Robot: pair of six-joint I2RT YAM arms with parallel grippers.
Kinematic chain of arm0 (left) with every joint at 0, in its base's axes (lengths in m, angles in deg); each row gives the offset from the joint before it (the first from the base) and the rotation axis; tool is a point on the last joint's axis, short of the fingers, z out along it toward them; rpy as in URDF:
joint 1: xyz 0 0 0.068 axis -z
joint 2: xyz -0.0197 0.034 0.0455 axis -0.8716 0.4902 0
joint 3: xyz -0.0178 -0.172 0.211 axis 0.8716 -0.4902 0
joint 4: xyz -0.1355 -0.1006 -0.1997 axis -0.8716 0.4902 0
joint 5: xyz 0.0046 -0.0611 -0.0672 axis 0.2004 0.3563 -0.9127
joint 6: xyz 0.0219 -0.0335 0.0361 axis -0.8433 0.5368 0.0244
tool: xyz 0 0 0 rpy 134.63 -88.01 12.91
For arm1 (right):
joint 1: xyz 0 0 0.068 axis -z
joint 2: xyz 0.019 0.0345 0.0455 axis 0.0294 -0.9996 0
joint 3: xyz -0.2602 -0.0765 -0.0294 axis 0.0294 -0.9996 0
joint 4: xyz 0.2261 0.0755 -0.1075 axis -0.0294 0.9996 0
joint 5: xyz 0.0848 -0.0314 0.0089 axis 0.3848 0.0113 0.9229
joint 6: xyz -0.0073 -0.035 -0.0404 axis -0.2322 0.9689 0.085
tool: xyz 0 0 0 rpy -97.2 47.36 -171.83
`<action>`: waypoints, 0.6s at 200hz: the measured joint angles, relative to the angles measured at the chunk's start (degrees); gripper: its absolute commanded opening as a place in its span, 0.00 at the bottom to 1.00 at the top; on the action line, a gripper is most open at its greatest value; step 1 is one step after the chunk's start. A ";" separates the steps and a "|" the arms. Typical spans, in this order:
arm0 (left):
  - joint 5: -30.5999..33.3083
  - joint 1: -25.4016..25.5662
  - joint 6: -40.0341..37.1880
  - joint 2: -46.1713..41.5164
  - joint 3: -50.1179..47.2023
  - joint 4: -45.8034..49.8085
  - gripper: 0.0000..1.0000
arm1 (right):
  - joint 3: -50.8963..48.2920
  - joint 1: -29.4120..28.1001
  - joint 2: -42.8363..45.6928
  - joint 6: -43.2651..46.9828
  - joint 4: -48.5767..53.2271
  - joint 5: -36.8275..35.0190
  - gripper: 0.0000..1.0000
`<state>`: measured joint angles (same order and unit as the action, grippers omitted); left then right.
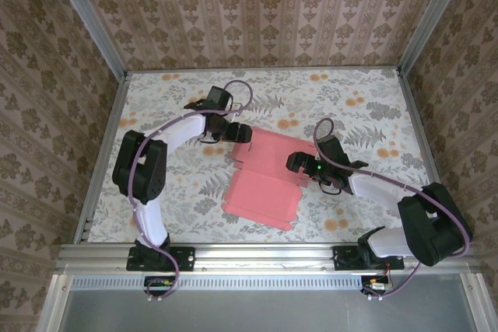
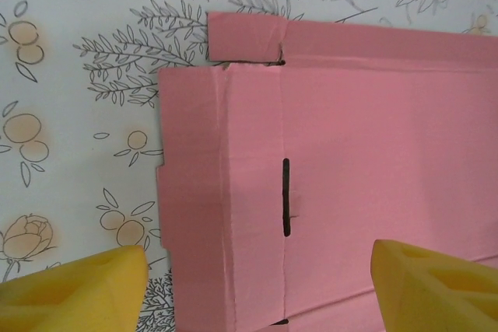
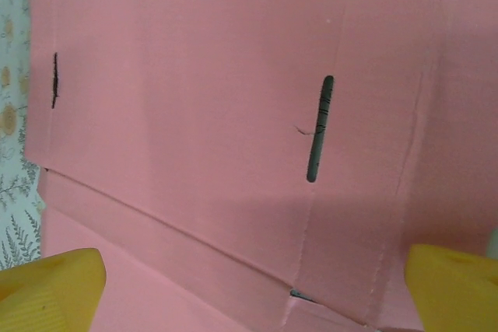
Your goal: Fold the paper box
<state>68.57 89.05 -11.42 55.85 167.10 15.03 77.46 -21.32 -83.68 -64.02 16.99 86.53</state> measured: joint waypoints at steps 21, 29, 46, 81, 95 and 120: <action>0.35 0.39 -0.55 2.08 1.79 1.77 0.72 | -0.11 0.87 -1.46 -0.04 -0.94 1.14 1.00; 0.48 0.59 -0.68 2.75 2.21 2.25 0.72 | -0.11 1.07 -1.84 -0.07 -1.22 1.53 1.00; 0.92 0.94 -0.90 3.85 2.64 3.17 0.72 | -0.11 1.22 -2.91 -0.17 -2.16 1.77 1.00; 2.03 1.20 -1.38 6.03 4.22 5.27 0.72 | -0.11 1.27 -3.48 -0.17 -3.74 1.92 1.00; 2.78 1.20 -1.57 6.62 4.63 5.62 0.72 | -0.11 1.27 -3.48 -0.17 -3.80 1.92 1.00; 3.37 1.18 -1.79 6.93 4.92 6.19 0.73 | -0.11 1.27 -3.50 -0.17 -3.82 1.92 1.00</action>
<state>71.94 90.23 -13.21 62.78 172.01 21.22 77.35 -20.05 -87.17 -64.20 13.16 88.45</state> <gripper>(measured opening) 0.723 0.999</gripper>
